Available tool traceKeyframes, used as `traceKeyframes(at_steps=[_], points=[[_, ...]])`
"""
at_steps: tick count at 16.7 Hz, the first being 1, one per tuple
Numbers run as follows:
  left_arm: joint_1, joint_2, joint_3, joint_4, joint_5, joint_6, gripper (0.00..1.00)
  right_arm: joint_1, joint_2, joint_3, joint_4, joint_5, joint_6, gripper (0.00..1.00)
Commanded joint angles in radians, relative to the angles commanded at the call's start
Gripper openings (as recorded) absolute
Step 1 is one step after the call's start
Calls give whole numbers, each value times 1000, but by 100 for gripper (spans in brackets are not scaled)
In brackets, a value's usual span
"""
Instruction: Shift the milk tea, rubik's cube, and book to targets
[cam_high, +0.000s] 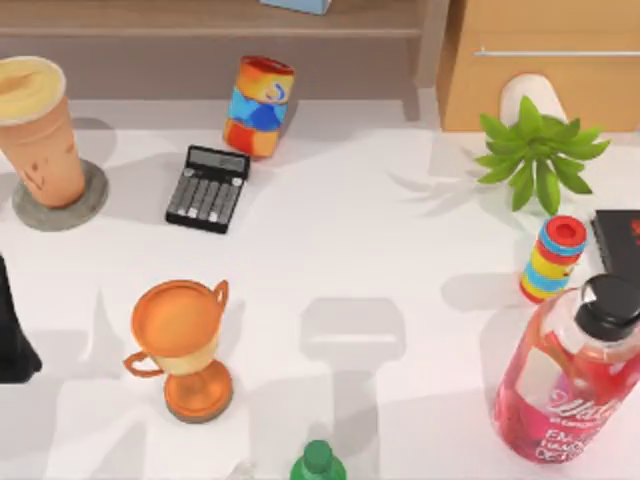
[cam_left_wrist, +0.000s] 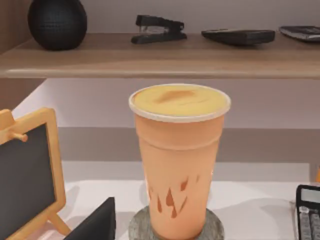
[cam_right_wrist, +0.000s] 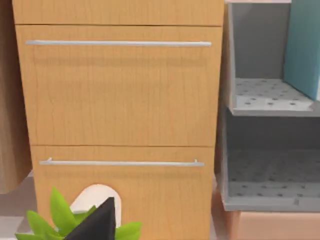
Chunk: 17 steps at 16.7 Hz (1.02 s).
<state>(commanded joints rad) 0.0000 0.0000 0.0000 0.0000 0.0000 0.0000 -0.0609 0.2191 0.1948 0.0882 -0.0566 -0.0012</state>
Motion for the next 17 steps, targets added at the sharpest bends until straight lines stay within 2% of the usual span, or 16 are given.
traceKeyframes(at_steps=[4, 12, 17], points=[[0, 0, 0, 0, 0, 0, 100, -78, 353, 261, 114, -73, -1, 100], [0, 0, 0, 0, 0, 0, 100, -250, 1282, 828, 362, -232, -5, 100], [0, 0, 0, 0, 0, 0, 100, -328, 1645, 1086, 475, -305, -6, 100]])
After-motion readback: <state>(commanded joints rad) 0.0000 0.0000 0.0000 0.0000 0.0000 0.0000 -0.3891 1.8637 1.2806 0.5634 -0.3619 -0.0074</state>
